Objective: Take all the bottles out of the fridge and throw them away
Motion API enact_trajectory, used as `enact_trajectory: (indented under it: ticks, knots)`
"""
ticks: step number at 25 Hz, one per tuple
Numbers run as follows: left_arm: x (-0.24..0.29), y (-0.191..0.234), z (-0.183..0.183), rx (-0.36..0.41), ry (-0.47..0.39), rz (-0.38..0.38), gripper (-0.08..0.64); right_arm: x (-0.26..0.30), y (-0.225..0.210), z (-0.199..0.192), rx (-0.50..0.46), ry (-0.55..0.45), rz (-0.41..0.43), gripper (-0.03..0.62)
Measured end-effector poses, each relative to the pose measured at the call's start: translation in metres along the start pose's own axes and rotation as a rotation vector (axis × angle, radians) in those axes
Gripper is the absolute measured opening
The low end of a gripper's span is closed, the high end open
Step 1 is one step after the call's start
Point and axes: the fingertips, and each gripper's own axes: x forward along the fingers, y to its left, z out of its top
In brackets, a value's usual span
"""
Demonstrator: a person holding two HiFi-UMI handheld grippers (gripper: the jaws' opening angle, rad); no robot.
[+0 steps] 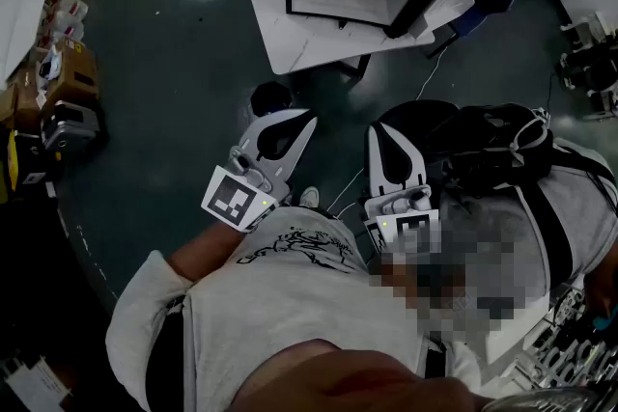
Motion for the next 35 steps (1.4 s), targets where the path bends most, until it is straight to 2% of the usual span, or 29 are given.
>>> enact_trajectory:
  ticks: [5, 12, 21, 26, 35]
  knots:
    - [0.003, 0.001, 0.001, -0.076, -0.017, -0.011, 0.009, 0.001, 0.0, -0.003, -0.006, 0.01, 0.013, 0.009]
    - [0.01, -0.005, 0.006, -0.042, -0.016, -0.008, 0.009, 0.001, -0.007, 0.003, -0.012, -0.004, 0.01, 0.009]
    - [0.021, -0.011, 0.0, -0.053, -0.004, -0.004, 0.009, 0.0, -0.021, 0.004, -0.001, -0.027, 0.006, 0.009]
    - [0.028, -0.018, -0.004, 0.004, 0.006, 0.023, 0.009, -0.008, -0.03, 0.002, -0.004, -0.024, 0.007, 0.009]
    - [0.042, -0.035, -0.007, -0.01, 0.0, 0.035, 0.009, -0.02, -0.045, 0.0, -0.006, -0.015, 0.02, 0.009]
